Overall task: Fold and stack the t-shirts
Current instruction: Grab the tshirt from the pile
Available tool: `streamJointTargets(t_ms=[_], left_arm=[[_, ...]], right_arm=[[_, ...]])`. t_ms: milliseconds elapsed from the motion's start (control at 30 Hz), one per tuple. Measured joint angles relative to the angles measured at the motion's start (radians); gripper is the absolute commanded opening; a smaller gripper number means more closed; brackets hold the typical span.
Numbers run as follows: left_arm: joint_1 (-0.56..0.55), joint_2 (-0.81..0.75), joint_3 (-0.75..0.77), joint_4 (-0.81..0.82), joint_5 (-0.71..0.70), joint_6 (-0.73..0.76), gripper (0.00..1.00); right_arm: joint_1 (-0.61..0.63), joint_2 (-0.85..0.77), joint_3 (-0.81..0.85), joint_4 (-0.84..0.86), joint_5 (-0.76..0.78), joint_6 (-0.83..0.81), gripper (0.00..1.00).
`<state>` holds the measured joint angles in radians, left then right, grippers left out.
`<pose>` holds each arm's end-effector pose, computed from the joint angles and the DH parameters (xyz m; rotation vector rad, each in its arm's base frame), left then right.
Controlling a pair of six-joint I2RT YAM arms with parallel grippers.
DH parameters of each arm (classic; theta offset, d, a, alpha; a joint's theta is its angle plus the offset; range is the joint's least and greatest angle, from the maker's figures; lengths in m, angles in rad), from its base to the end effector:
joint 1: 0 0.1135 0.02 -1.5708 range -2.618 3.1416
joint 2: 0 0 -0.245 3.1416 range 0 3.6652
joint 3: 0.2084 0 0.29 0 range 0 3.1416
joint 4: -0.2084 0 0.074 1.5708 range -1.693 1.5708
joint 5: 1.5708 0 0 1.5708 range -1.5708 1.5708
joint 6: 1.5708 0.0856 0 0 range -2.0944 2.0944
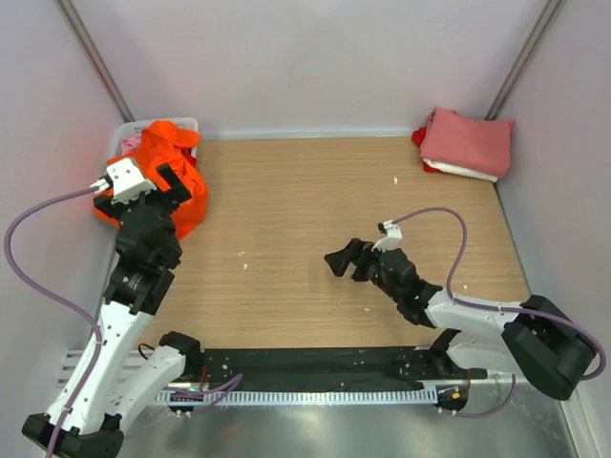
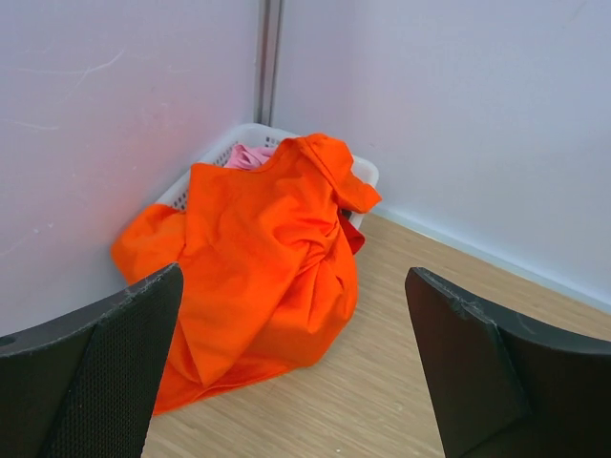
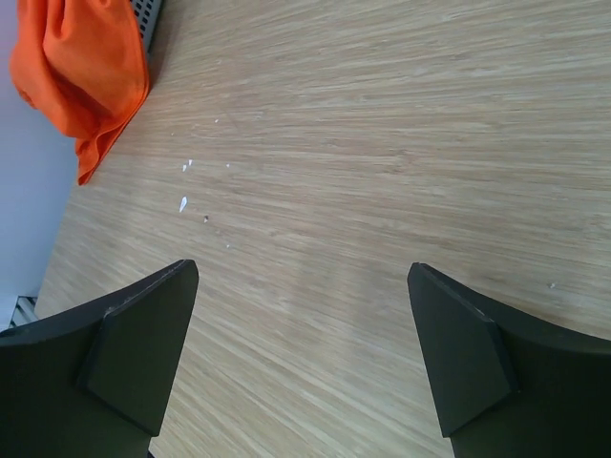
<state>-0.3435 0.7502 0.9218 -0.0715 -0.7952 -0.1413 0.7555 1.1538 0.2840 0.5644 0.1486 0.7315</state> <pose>0.2497 -0.0244 0.4015 -0.4923 1.4209 0.1942 0.2278 0.1971 0.1117 0.0838 1.9679 0.8684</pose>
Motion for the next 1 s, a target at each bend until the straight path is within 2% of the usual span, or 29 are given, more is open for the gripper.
streamJointTargets(t_ms=[167,400,467,567,633,700,800,900,1000], left_arm=[[0.003,0.016,0.028,-0.012,-0.036,0.028,1.0],[0.003,0.035,0.047,-0.041,-0.016,0.042,1.0],[0.005,0.113,0.121,-0.092,0.003,0.036,1.0],[0.032,0.344,0.32,-0.21,0.053,-0.007,1.0],[0.095,0.504,0.453,-0.286,0.131,-0.064,1.0],[0.195,0.653,0.534,-0.353,0.226,-0.134,0.93],[0.376,0.804,0.562,-0.448,0.385,-0.235,0.88],[0.528,0.9,0.562,-0.52,0.476,-0.306,0.87],[0.616,0.925,0.544,-0.549,0.533,-0.348,0.87]], right_arm=[[0.0,-0.057,-0.071,0.061,-0.019,0.0,1.0],[0.0,-0.053,-0.075,0.085,-0.044,0.0,1.0],[0.0,-0.051,-0.075,0.086,-0.044,0.001,1.0],[0.0,-0.047,-0.075,0.085,-0.045,0.001,1.0],[0.0,-0.047,-0.075,0.086,-0.045,0.002,1.0],[0.0,-0.047,-0.075,0.086,-0.045,0.002,1.0],[0.0,-0.047,-0.075,0.085,-0.047,0.002,0.99],[0.0,-0.047,-0.075,0.085,-0.047,0.003,1.0],[0.0,-0.047,-0.075,0.086,-0.047,0.004,1.0]])
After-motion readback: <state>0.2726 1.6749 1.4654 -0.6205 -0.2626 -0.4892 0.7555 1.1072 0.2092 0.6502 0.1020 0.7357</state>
